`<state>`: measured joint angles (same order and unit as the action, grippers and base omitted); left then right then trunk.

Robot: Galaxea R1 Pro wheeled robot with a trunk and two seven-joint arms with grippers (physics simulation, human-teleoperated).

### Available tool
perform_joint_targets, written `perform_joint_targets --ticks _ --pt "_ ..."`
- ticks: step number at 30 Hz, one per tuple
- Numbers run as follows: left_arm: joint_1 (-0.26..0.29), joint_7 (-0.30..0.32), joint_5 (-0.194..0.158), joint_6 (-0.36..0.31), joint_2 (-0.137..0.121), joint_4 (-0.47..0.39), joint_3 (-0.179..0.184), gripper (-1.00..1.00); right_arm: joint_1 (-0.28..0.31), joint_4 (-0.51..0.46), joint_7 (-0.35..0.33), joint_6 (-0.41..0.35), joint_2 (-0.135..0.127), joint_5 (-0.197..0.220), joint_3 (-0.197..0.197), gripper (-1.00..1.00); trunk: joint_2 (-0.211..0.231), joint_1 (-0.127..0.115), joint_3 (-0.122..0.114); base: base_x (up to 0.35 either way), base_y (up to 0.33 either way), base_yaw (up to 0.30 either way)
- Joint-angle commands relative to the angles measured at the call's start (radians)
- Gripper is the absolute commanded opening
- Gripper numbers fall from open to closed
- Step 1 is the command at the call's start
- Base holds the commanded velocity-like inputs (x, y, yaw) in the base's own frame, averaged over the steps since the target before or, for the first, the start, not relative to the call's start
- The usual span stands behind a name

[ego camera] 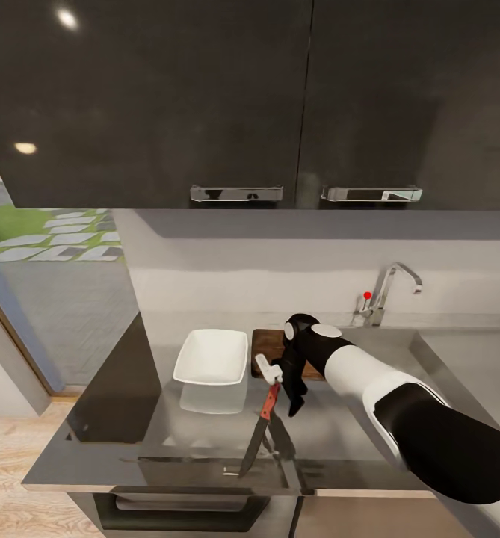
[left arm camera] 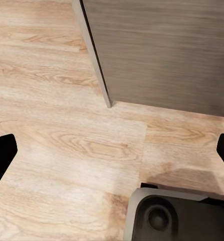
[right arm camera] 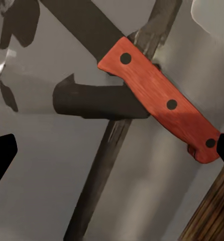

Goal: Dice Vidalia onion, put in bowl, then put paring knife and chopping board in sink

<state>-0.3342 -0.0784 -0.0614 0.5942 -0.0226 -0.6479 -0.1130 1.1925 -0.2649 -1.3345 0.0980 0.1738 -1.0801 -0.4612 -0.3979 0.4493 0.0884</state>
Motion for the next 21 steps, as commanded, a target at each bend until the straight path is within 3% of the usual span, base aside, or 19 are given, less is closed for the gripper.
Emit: perform_joint_targets --ticks 1,15,21 --pt "0.000 -0.001 -0.006 0.001 0.000 -0.001 0.003 1.00 0.000 0.000 0.007 0.010 0.001 -0.009 0.003 1.00 -0.002 0.001 0.002 0.000 0.000 0.000" --pt "0.000 -0.001 -0.006 0.001 0.000 -0.002 0.003 1.00 0.001 0.000 0.129 0.009 0.001 -0.008 0.004 1.00 -0.002 0.001 0.002 0.073 0.063 0.000" --pt "0.000 -0.001 -0.006 0.001 0.000 -0.002 0.003 1.00 0.001 0.002 0.142 0.009 0.001 -0.008 0.004 1.00 -0.002 0.001 0.004 0.007 0.019 0.000"
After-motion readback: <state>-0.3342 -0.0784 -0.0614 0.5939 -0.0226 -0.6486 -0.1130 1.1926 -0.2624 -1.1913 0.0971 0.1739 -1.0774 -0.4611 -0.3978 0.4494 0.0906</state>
